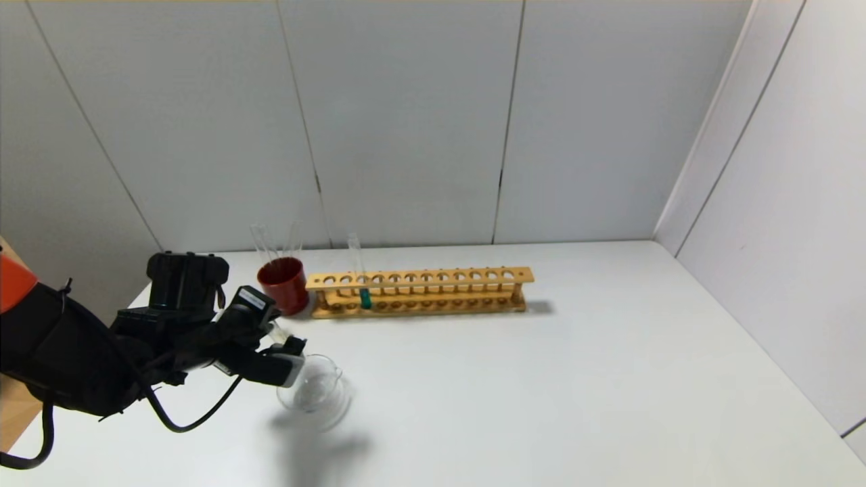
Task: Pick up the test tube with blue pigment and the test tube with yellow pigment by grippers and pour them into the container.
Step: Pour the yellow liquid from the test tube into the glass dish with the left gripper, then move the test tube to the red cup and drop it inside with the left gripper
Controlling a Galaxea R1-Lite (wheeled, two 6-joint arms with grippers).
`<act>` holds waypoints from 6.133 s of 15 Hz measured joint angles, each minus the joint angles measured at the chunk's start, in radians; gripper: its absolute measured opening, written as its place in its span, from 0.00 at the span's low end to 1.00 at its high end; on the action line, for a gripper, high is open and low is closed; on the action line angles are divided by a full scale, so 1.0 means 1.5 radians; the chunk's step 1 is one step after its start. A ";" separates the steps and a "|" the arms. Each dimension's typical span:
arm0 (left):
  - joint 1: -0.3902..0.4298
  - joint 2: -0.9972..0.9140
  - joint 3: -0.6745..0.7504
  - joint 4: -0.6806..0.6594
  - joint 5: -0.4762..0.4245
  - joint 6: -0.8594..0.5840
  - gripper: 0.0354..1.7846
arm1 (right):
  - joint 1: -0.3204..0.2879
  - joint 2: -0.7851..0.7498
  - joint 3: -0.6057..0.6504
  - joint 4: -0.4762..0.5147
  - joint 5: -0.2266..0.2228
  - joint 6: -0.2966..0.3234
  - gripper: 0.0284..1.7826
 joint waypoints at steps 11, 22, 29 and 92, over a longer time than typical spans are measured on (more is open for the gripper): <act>-0.010 0.001 0.006 -0.031 0.026 0.072 0.16 | 0.000 0.000 0.000 0.000 0.000 0.000 0.98; -0.017 -0.005 0.048 -0.064 0.034 0.114 0.16 | 0.000 0.000 0.000 0.000 0.000 0.000 0.98; -0.026 -0.001 0.046 -0.082 0.046 0.124 0.16 | 0.000 0.000 0.000 0.000 0.000 0.000 0.98; -0.069 -0.165 -0.230 0.236 0.151 -1.111 0.16 | 0.000 0.000 0.000 0.000 0.000 0.000 0.98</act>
